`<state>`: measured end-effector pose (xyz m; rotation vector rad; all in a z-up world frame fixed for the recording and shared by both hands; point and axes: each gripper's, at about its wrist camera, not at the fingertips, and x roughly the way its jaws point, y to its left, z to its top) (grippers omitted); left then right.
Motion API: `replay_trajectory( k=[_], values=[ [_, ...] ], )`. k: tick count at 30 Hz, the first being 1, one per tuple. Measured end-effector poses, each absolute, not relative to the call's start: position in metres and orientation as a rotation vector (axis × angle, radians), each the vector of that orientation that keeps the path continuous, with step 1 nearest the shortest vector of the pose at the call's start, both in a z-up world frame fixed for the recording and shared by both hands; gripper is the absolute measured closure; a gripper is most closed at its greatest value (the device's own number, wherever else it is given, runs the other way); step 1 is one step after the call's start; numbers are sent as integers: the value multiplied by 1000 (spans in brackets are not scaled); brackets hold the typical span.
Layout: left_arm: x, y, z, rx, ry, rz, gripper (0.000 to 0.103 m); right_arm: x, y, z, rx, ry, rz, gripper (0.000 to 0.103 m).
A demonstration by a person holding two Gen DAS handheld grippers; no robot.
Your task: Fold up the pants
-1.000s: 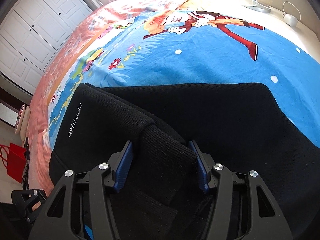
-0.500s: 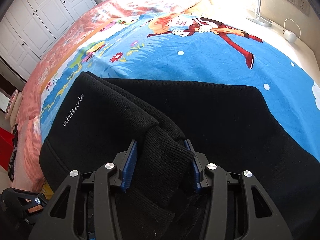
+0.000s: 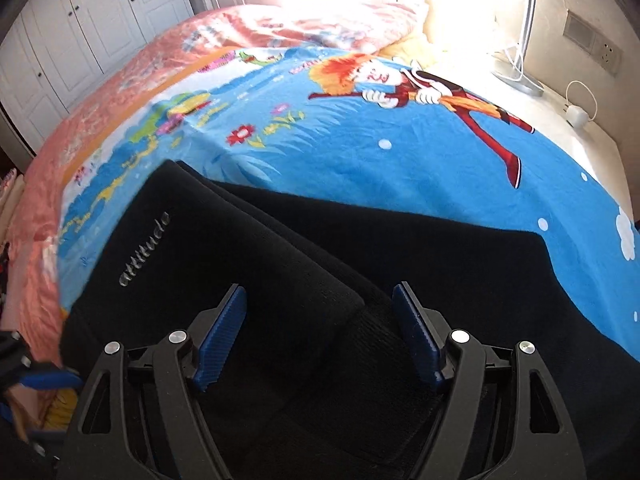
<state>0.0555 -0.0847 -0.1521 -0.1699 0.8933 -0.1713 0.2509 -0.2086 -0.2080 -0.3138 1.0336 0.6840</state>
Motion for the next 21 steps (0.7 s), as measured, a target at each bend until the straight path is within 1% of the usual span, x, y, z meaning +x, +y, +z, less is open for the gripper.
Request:
replay_trajectory(
  k=[1, 2, 3, 4, 6, 9, 10, 11, 15, 16, 21],
  values=[
    [51, -64, -152, -224, 884, -111, 68, 248, -207, -212, -348, 992, 668, 24],
    [47, -43, -154, -278, 875, -54, 67, 246, -209, -218, -366, 985, 644, 14],
    [44, -24, -157, -331, 871, -9, 62, 248, -213, -220, -331, 995, 632, 14],
    [42, -8, -161, -386, 866, 17, 60, 251, -217, -222, -289, 1018, 624, 13],
    [39, 20, -173, -478, 870, 32, 59, 252, -220, -224, -270, 1018, 625, 12],
    [34, 38, -190, -590, 875, 11, 51, 249, -217, -223, -292, 1008, 611, 12],
    [32, 42, -197, -644, 875, -13, 46, 249, -216, -223, -297, 1007, 607, 12],
    [29, 35, -202, -706, 876, -52, 45, 249, -216, -222, -297, 1011, 604, 12],
    [29, 33, -231, -878, 853, -140, 46, 249, -212, -221, -311, 1026, 575, 12],
    [30, 33, -235, -908, 849, -166, 51, 248, -211, -220, -322, 1023, 568, 12],
    [31, 25, -243, -918, 845, -216, 52, 245, -208, -219, -347, 1019, 540, 11]
  ],
)
